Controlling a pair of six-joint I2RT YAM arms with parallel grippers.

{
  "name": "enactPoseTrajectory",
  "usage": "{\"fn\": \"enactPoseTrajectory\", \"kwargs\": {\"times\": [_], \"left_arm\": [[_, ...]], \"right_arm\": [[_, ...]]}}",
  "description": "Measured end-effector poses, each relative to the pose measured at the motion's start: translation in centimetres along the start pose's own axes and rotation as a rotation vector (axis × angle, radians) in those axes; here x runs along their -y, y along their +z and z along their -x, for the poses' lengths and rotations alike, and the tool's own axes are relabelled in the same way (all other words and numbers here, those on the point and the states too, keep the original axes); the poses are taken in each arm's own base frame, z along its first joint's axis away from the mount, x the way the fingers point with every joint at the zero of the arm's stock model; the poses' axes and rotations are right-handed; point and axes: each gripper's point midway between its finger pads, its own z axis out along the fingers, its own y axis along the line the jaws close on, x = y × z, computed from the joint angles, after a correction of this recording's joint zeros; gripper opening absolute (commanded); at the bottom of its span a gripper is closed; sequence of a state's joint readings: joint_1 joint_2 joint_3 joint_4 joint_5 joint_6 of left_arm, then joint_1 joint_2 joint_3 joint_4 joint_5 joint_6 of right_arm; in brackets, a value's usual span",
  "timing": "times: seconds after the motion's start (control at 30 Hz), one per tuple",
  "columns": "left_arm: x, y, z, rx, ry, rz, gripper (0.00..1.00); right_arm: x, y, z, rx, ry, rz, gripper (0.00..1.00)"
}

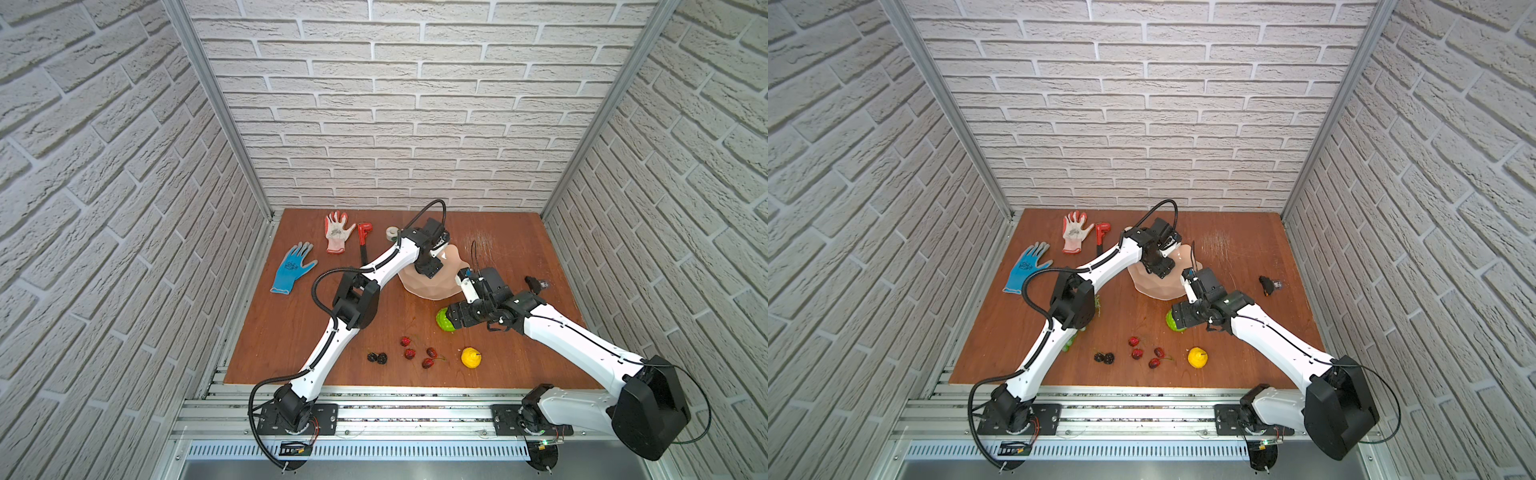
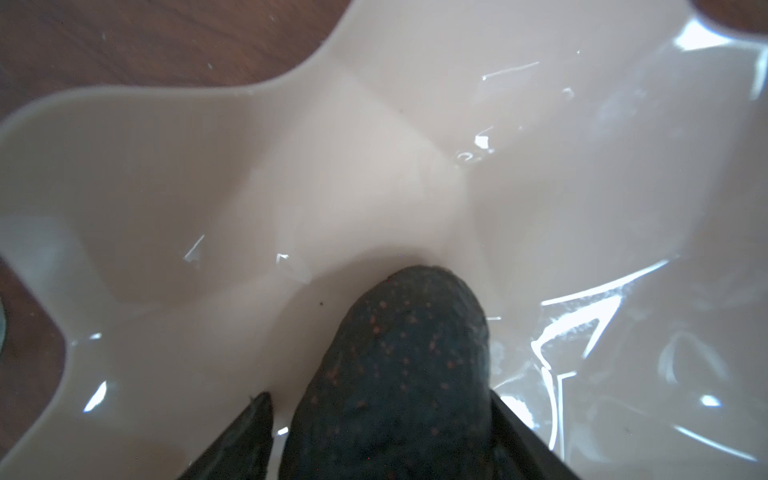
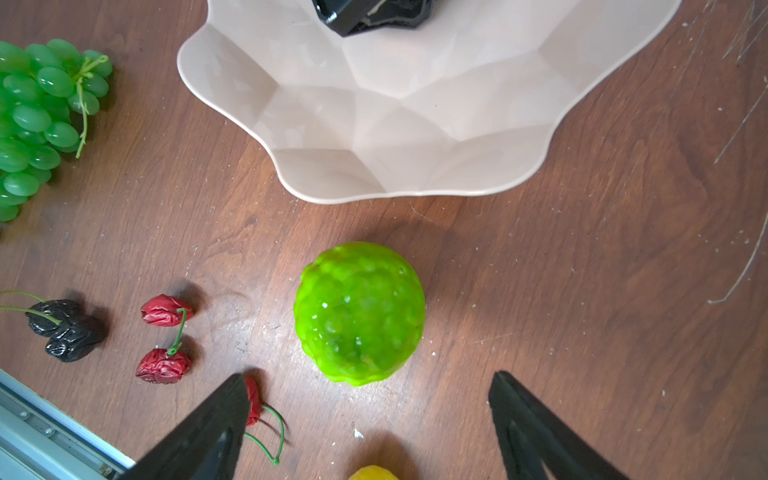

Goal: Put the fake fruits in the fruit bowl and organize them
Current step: 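Carry the avocado over the pink bowl and release it inside, then grasp the green fruit with the right gripper while the left gripper withdraws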

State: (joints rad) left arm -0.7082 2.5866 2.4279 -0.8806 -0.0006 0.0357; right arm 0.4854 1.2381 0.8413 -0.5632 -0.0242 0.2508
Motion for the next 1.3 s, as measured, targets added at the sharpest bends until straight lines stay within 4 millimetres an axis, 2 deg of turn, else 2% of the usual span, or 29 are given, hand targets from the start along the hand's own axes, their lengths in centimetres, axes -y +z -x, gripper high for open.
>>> {"fn": "enactPoseTrajectory", "kwargs": {"times": [0.13, 0.3, 0.5, 0.63, 0.83, 0.93, 1.03, 1.13, 1.3], "left_arm": [[0.3, -1.4, 0.2, 0.013, -0.014, -0.016, 0.82], [0.5, -5.9, 1.3, 0.077, -0.042, -0.038, 0.83], [0.9, -11.6, 0.4, 0.147, -0.121, -0.093, 0.83], [1.0, -14.8, -2.3, 0.18, -0.198, -0.11, 0.83], [2.0, -18.3, -7.4, 0.22, -0.325, -0.133, 0.83], [2.3, -19.7, -9.2, 0.25, -0.388, -0.137, 0.83], [1.6, -20.6, -10.9, 0.279, -0.454, -0.117, 0.83], [0.1, -21.4, -12.0, 0.305, -0.523, -0.082, 0.83], [-2.3, -22.5, -12.5, 0.346, -0.59, -0.028, 0.83]], "right_arm": [[-0.1, 0.0, 0.2, 0.008, 0.001, 0.002, 0.92], [-0.2, 0.0, 0.4, 0.018, 0.002, 0.005, 0.91], [-1.4, 0.1, 0.1, 0.015, -0.036, 0.018, 0.92], [-1.7, 0.6, -0.4, -0.005, -0.058, 0.007, 0.92], [-1.7, 1.7, -2.4, -0.037, -0.103, -0.025, 0.93], [-1.6, 2.5, -2.6, -0.053, -0.11, -0.037, 0.93], [-1.3, 3.8, -2.7, -0.086, -0.113, -0.063, 0.94], [-1.2, 4.8, -2.4, -0.099, -0.115, -0.083, 0.94], [-1.1, 6.0, -1.6, -0.099, -0.118, -0.11, 0.96]]}}
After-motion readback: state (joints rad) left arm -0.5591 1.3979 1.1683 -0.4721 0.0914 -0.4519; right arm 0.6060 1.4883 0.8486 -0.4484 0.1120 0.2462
